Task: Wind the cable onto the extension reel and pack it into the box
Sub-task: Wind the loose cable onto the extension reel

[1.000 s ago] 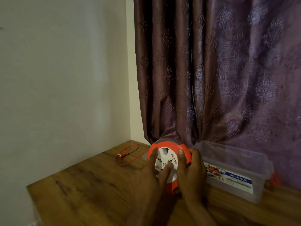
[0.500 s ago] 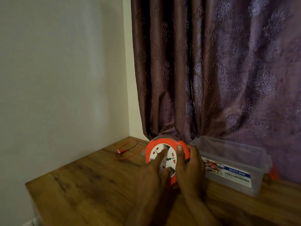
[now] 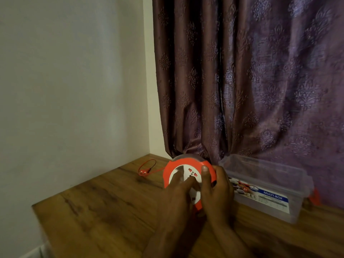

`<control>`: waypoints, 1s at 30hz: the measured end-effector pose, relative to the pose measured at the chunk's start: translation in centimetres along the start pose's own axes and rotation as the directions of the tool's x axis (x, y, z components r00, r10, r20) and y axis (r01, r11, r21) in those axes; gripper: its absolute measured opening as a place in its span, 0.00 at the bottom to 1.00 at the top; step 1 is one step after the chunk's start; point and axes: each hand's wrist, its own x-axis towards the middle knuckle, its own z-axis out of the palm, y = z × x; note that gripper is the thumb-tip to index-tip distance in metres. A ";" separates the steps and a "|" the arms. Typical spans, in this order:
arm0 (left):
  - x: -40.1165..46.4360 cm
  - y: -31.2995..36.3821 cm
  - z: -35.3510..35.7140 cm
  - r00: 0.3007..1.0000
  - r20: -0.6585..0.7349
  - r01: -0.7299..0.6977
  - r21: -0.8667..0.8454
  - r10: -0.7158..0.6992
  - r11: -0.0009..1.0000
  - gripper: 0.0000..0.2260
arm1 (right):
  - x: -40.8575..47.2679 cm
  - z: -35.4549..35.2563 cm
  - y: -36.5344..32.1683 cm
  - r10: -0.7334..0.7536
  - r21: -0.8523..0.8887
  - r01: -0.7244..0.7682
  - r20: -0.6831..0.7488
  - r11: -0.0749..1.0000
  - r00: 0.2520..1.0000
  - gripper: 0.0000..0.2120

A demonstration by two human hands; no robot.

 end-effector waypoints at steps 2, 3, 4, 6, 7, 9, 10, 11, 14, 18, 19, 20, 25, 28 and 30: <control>0.1 -0.1 -0.1 1.000 0.011 0.006 -0.004 -0.006 1.000 0.13 | 0.0 0.1 0.1 -0.010 0.007 0.010 0.011 1.000 1.000 0.20; 0.1 -0.2 -0.1 1.000 0.026 0.007 -0.004 -0.007 1.000 0.12 | 0.0 0.1 0.2 -0.010 0.012 0.010 0.018 1.000 1.000 0.19; 0.1 -0.3 -0.1 1.000 0.030 0.005 -0.004 -0.005 1.000 0.11 | 0.0 0.1 0.2 -0.007 0.017 0.007 0.023 1.000 1.000 0.18; 0.0 -0.3 -0.1 1.000 0.008 -0.010 -0.022 0.010 1.000 0.09 | 0.0 0.1 0.1 -0.003 0.014 0.002 0.023 1.000 1.000 0.18; 0.1 -0.3 -0.2 1.000 -0.018 -0.019 -0.029 0.018 0.999 0.08 | 0.0 0.1 0.0 -0.004 0.010 0.004 0.020 1.000 1.000 0.18; 0.0 -0.2 -0.4 0.996 -0.087 -0.029 -0.100 0.021 0.995 0.09 | 0.1 0.0 -0.2 -0.005 0.003 0.005 0.007 1.000 1.000 0.19; -0.1 -0.1 -0.4 0.990 -0.144 -0.020 -0.153 -0.002 0.988 0.10 | 0.1 -0.1 -0.3 -0.003 0.004 0.003 -0.001 1.000 1.000 0.19; -0.1 -0.2 -0.4 0.976 -0.213 0.006 -0.192 -0.047 0.981 0.10 | 0.2 -0.1 -0.3 0.001 0.007 -0.001 -0.007 1.000 1.000 0.19; -0.1 -0.4 -0.7 0.912 -0.352 0.150 -0.193 -0.211 0.970 0.20 | 0.4 -0.1 0.0 0.019 0.000 -0.019 -0.030 1.000 0.999 0.22; 0.0 -0.3 -0.2 0.938 -0.166 0.283 -0.138 -0.304 0.949 0.25 | 0.4 0.0 0.2 0.013 -0.013 -0.013 -0.038 1.000 0.999 0.20; -0.2 -0.4 0.0 0.958 -0.144 0.241 -0.078 -0.250 0.967 0.29 | 0.4 0.0 0.3 0.011 -0.014 -0.012 -0.042 1.000 0.999 0.19; -0.3 -0.4 0.1 0.972 -0.105 0.210 -0.033 -0.212 0.977 0.32 | 0.4 0.0 0.3 0.016 -0.015 -0.016 -0.045 1.000 0.999 0.18; 0.3 -0.4 0.1 0.971 0.129 0.211 -0.049 -0.203 0.976 0.29 | 0.4 0.1 0.5 0.026 -0.008 -0.026 -0.027 1.000 0.999 0.17; 0.7 -0.6 0.2 0.967 0.154 0.213 -0.047 -0.204 0.976 0.31 | 0.4 0.0 0.5 0.024 -0.009 -0.024 -0.032 1.000 0.999 0.18; 0.7 -0.7 0.3 0.968 0.144 0.214 -0.046 -0.205 0.976 0.32 | 0.4 0.0 0.3 0.029 -0.018 -0.030 -0.034 0.999 0.999 0.21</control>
